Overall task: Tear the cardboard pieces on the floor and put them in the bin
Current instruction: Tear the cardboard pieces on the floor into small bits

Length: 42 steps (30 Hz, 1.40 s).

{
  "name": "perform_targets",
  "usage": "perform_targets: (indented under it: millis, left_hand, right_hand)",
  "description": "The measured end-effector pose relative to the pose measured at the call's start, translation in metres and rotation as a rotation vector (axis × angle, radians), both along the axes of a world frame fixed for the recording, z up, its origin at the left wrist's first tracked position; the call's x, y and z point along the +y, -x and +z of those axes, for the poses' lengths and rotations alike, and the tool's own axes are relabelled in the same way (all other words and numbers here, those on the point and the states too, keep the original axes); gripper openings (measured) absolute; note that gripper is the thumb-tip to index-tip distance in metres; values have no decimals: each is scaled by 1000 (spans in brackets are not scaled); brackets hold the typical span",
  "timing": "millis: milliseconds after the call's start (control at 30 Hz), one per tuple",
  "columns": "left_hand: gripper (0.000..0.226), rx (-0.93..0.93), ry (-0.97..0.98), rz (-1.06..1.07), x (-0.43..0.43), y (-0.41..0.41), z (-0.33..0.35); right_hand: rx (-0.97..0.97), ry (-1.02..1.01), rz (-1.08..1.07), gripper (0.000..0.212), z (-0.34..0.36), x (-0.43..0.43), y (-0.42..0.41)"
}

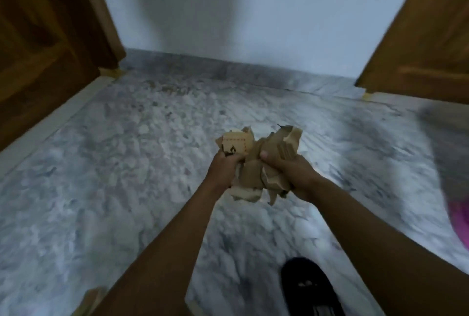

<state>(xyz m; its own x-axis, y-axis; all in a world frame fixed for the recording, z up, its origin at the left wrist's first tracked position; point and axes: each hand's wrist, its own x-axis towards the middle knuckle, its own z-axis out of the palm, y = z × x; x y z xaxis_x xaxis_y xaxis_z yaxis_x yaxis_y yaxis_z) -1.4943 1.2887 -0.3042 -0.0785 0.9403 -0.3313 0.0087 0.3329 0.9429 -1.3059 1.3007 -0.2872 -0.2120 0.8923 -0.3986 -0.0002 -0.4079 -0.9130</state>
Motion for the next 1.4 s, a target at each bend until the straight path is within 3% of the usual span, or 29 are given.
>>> perform_targets:
  millis: [200,333,400,467,567,600,700,833,933,1000,1100,1167,1200,1300,1400]
  left_hand:
    - [48,49,-128,-375,-3,-154,64]
    - [15,33,-336,-714,-21,-239,107]
    - [14,26,-375,-827,-27,-280,122]
    - [23,44,-366,-882,-34,-326,135]
    - [29,103,-403,-907,-44,-404,158]
    - [27,142,-449,-912,-47,-431,163]
    - [29,185,-565,-915,-65,-511,181]
    - [31,283,-668,-923,-89,-611,183]
    - [41,413,-682,-926,-90,-672,168]
    - [39,490,-632,-1045,-89,-700,155]
    - [62,570,-558,-1198,-82,-724,137]
    - [62,575,-578,-1084,-75,-730,128]
    - [57,552,-610,-999,-73,-731,126]
    - [39,470,-712,-855,-65,-721,127]
    - [38,477,-694,-715,-62,-680,137]
  right_hand:
    - [-150,-100,-266,53,64,-71,-134]
    - [-256,-199,-489,24,105,-113,-210]
    - [-307,-185,-534,24,119,-131,-251]
    - [-321,-169,-608,38,129,-145,-297]
    - [-384,-246,-737,91,143,-162,-371]
    - [-416,-270,-764,97,149,-170,-395]
    - [-481,-368,-856,84,166,-194,-463]
    - [-534,-404,-1046,87,164,-219,-550]
    - [-610,-336,-1042,85,148,-227,-604]
    - [-611,-261,-1004,80,131,-228,-638]
    - [-642,-257,-1012,104,110,-224,-673]
    - [-726,-255,-1058,112,99,-219,-690]
    - [-756,-251,-1053,107,97,-217,-692]
    - [-807,-278,-922,64,106,-198,-682]
    - [-914,-399,-747,38,115,-160,-646]
